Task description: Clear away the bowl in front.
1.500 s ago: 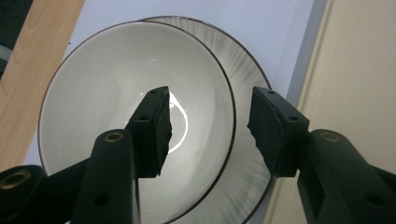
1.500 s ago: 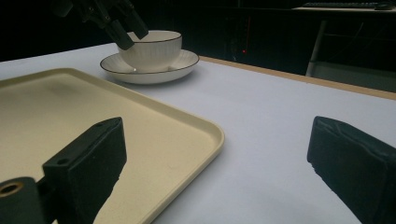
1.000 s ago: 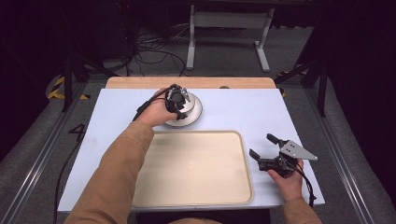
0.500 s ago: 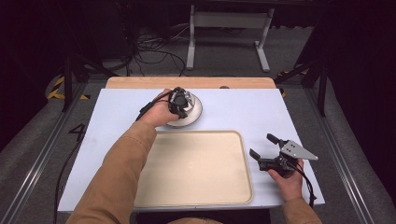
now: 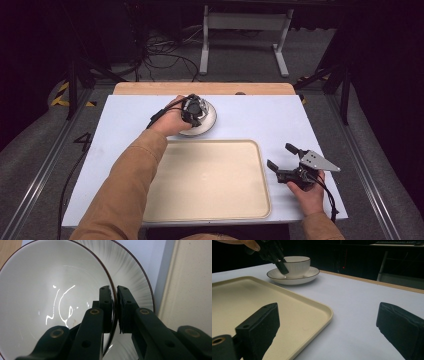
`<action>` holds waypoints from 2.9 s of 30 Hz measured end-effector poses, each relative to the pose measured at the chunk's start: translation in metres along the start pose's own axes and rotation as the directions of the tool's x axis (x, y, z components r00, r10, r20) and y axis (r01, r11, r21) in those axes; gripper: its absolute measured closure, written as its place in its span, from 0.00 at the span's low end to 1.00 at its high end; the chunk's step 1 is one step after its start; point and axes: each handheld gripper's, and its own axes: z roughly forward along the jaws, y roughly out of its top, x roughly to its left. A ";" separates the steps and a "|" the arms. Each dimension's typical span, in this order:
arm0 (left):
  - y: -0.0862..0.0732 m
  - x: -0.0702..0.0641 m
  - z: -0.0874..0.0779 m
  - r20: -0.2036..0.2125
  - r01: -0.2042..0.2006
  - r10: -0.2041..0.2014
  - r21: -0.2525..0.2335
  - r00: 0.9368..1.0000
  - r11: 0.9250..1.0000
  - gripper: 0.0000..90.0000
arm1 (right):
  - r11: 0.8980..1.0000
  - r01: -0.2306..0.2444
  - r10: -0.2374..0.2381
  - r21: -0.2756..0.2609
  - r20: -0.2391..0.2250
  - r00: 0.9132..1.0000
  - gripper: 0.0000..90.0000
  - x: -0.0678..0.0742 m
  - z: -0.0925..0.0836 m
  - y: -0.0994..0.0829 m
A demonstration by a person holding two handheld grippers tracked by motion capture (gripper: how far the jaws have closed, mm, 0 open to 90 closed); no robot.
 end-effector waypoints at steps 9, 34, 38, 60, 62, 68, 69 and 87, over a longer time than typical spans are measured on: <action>0.001 0.001 -0.002 0.005 0.004 -0.004 0.007 1.000 1.000 0.93 | 1.000 0.007 -0.007 0.002 -0.002 1.000 0.06 0.000 0.000 0.000; 0.015 -0.002 -0.057 0.007 -0.025 0.026 -0.022 1.000 0.999 0.92 | 1.000 0.022 -0.022 0.011 -0.002 1.000 0.06 0.001 0.001 0.000; 0.016 -0.004 -0.065 0.003 -0.028 0.028 -0.041 1.000 0.999 0.92 | 1.000 0.022 -0.022 0.010 -0.004 1.000 0.06 0.001 0.002 0.000; 0.019 -0.022 -0.110 0.001 -0.062 0.062 -0.056 0.998 0.997 0.92 | 0.999 0.029 -0.029 0.019 -0.009 1.000 0.06 0.002 0.003 0.001; 0.019 -0.024 -0.113 0.005 -0.059 0.060 -0.054 0.998 0.997 0.92 | 0.999 0.029 -0.029 0.019 -0.009 1.000 0.06 0.002 0.003 0.001; 0.018 -0.031 -0.116 0.014 -0.065 0.066 -0.048 0.998 0.997 0.92 | 0.999 0.028 -0.028 0.021 -0.009 1.000 0.06 0.002 0.003 0.001; 0.018 -0.033 -0.117 0.014 -0.065 0.066 -0.052 0.998 0.997 0.92 | 0.999 0.027 -0.027 0.022 -0.009 1.000 0.06 0.002 0.003 0.001; 0.021 -0.067 -0.132 0.017 -0.094 0.095 -0.050 0.995 0.994 0.92 | 0.998 0.042 -0.041 0.037 -0.020 0.999 0.06 0.002 0.004 0.001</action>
